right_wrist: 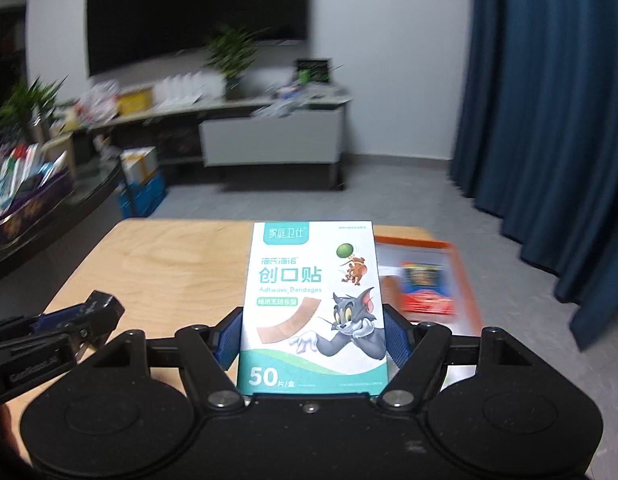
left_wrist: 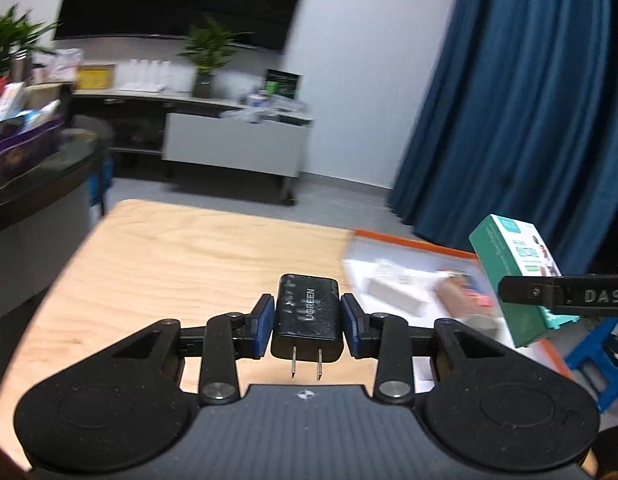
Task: Organize rigid objects
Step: 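Carry charger over tray with left gripper while right gripper carries bandage box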
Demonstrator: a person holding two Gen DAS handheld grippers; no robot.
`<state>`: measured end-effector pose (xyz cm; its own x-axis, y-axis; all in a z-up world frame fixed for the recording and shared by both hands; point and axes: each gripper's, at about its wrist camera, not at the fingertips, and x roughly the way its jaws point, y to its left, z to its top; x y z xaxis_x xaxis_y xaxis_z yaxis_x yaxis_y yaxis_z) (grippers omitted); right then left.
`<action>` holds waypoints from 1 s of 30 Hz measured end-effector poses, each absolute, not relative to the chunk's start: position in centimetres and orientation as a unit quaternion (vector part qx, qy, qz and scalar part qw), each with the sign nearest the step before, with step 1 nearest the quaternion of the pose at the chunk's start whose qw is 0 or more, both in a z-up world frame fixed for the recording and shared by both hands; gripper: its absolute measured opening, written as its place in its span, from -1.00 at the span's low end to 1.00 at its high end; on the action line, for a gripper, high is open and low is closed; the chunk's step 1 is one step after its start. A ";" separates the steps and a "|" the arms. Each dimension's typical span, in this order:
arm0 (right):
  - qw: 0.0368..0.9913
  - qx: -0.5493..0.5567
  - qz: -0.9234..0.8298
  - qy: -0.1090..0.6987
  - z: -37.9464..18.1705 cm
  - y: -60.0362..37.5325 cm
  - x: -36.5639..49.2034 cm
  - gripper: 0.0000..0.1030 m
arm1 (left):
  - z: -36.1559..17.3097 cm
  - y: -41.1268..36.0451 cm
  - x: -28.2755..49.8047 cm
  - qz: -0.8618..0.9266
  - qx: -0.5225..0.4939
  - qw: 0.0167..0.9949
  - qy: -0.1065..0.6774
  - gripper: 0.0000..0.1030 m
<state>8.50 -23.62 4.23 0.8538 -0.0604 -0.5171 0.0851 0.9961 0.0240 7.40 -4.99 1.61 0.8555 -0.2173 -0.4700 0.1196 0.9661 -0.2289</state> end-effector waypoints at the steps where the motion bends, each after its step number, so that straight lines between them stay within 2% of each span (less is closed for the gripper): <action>1: 0.964 0.026 -0.047 0.260 4.3 -24.6 7.6 0.62 | 1.9 -5.9 7.4 -0.102 -0.101 0.956 0.258 -0.30; 4: 0.967 0.031 -0.071 0.243 4.1 -27.2 5.7 0.62 | 2.5 -8.1 7.8 -0.131 -0.116 0.946 0.272 -0.30; 14: 0.970 0.059 -0.065 0.228 2.0 -30.4 2.1 0.62 | 3.0 -14.1 7.9 -0.149 -0.075 0.949 0.266 -0.30; 30: 0.968 0.087 -0.050 0.230 1.0 -31.8 0.6 0.62 | 2.2 -15.8 5.5 -0.143 -0.063 0.948 0.277 -0.30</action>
<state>0.64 -31.76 1.02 0.8895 -0.0560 -0.4534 0.1359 0.9800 0.1456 5.52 -15.79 2.21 0.8051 -0.3065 -0.5079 0.2362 0.9510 -0.1995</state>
